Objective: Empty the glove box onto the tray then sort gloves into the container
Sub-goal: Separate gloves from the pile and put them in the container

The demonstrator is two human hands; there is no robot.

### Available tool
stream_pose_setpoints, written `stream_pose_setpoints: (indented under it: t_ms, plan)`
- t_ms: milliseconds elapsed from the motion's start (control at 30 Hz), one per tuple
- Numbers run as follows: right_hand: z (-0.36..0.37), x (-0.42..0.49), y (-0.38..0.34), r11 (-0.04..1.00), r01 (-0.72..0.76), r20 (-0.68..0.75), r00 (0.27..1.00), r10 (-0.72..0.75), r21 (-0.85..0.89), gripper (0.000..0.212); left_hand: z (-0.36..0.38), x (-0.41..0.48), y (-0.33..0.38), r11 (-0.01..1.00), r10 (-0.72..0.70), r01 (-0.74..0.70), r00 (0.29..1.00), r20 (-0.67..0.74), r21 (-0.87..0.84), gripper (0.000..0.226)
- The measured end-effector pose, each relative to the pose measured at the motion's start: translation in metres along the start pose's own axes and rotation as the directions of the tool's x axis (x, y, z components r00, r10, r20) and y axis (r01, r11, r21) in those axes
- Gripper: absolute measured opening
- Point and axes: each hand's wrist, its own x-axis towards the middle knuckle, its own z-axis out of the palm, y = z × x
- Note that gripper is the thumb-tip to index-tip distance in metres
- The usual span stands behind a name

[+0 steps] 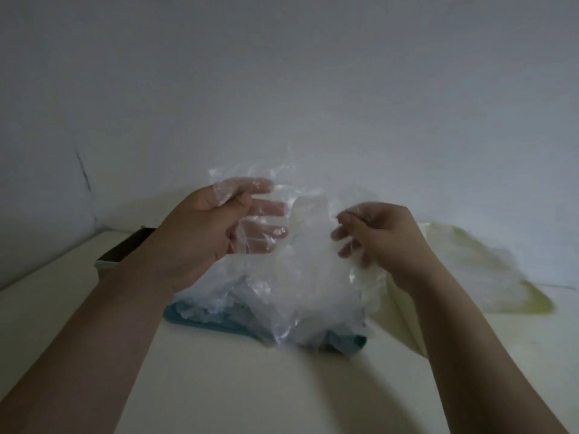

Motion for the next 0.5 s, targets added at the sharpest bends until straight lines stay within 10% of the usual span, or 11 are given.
stream_pose_setpoints:
  t_ms: [500]
  plan:
    - [-0.183,0.029,-0.014,0.858,-0.144,0.135,0.962,0.239,-0.493,0.013,0.1,0.036,0.013,0.952,-0.112,0.252,0.812,0.574,-0.171,0.043]
